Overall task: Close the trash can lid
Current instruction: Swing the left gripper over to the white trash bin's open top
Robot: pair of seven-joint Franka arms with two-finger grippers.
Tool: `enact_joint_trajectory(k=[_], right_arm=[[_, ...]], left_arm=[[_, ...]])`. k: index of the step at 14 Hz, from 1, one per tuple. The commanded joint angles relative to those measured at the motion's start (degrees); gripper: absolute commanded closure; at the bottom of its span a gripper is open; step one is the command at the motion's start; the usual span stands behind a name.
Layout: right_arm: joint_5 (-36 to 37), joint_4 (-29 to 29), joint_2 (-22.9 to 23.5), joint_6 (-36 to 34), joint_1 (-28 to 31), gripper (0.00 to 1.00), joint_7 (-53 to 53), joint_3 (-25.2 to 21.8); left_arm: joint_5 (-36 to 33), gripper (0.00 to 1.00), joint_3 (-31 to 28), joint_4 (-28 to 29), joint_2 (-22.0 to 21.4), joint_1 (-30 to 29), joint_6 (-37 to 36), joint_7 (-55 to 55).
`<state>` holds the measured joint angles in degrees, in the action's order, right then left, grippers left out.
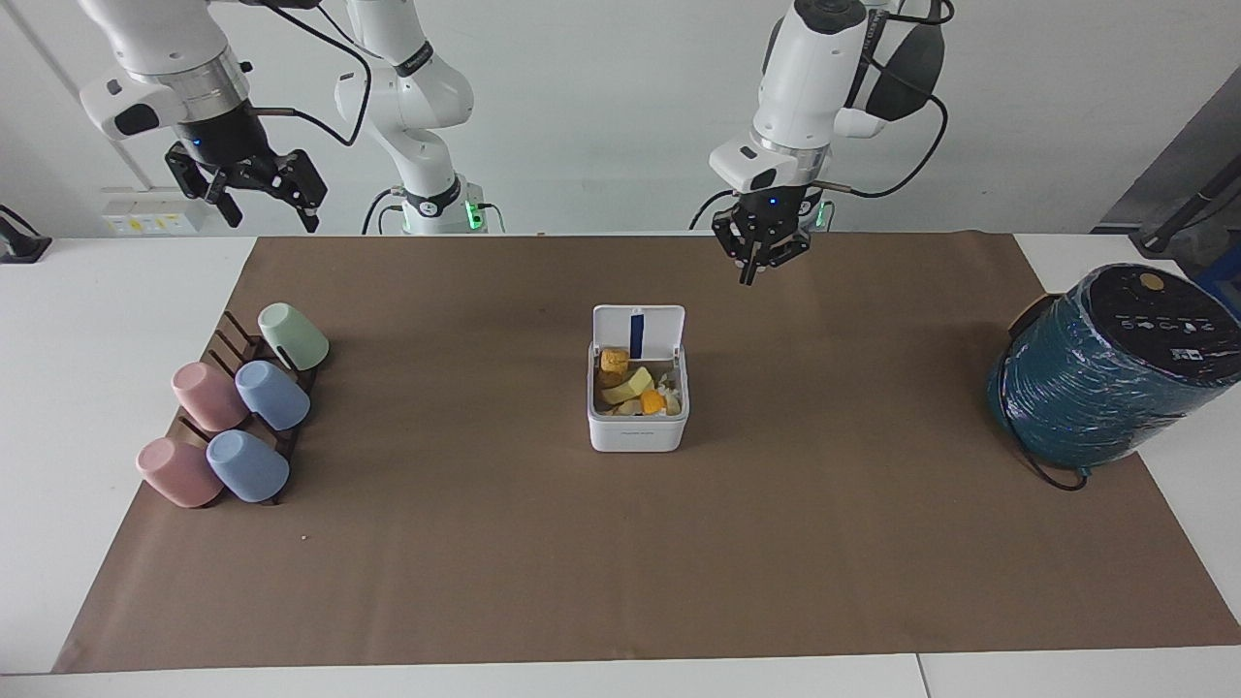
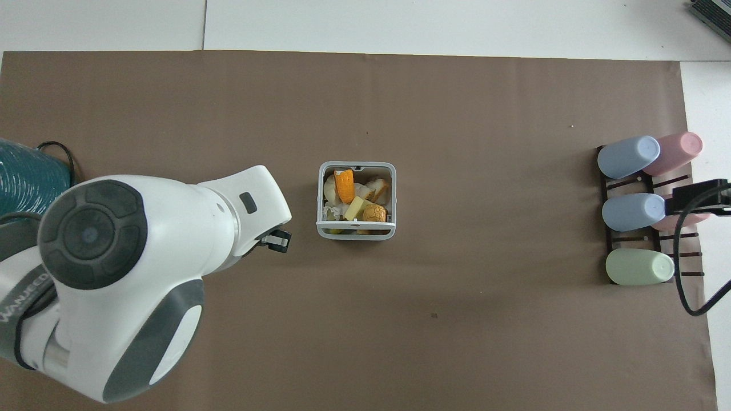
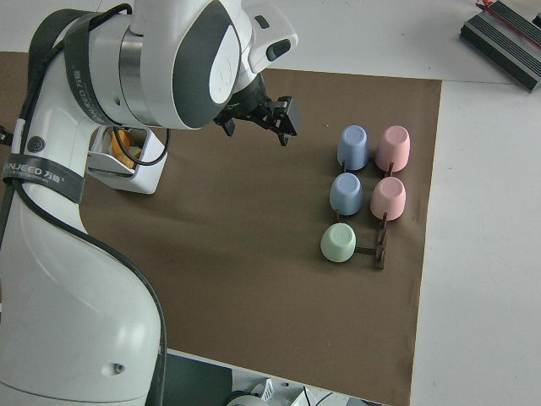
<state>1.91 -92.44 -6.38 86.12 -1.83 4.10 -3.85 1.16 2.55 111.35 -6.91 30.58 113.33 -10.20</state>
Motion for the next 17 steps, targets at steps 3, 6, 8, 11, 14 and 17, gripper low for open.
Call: enact_joint_trajectory(k=[3,6,8,11,14,17], right_arm=[[0.1,-1.8,-1.5,0.7,0.3,0.00,0.0,0.3],[0.1,-1.8,-1.5,0.7,0.3,0.00,0.0,0.3],[0.1,-1.8,-1.5,0.7,0.3,0.00,0.1,0.3],[0.1,-1.8,-1.5,0.7,0.3,0.00,0.0,0.3],[0.1,-1.8,-1.5,0.7,0.3,0.00,0.1,0.3],[0.1,-1.8,-1.5,0.7,0.3,0.00,0.0,0.3]], left_arm=[[-0.3,1.00,-1.0,1.9,3.1,7.1,9.7,-5.0],[-0.3,1.00,-1.0,1.4,6.8,8.3,16.6,-6.0],[-0.3,1.00,-1.1,0.5,7.9,8.2,18.7,-6.1],[-0.3,1.00,-1.1,0.4,9.6,7.7,22.1,-6.1],[-0.3,1.00,-1.1,0.4,11.4,7.1,26.4,-6.1],[-0.3,1.00,-1.1,0.7,12.4,5.9,29.1,-6.1]])
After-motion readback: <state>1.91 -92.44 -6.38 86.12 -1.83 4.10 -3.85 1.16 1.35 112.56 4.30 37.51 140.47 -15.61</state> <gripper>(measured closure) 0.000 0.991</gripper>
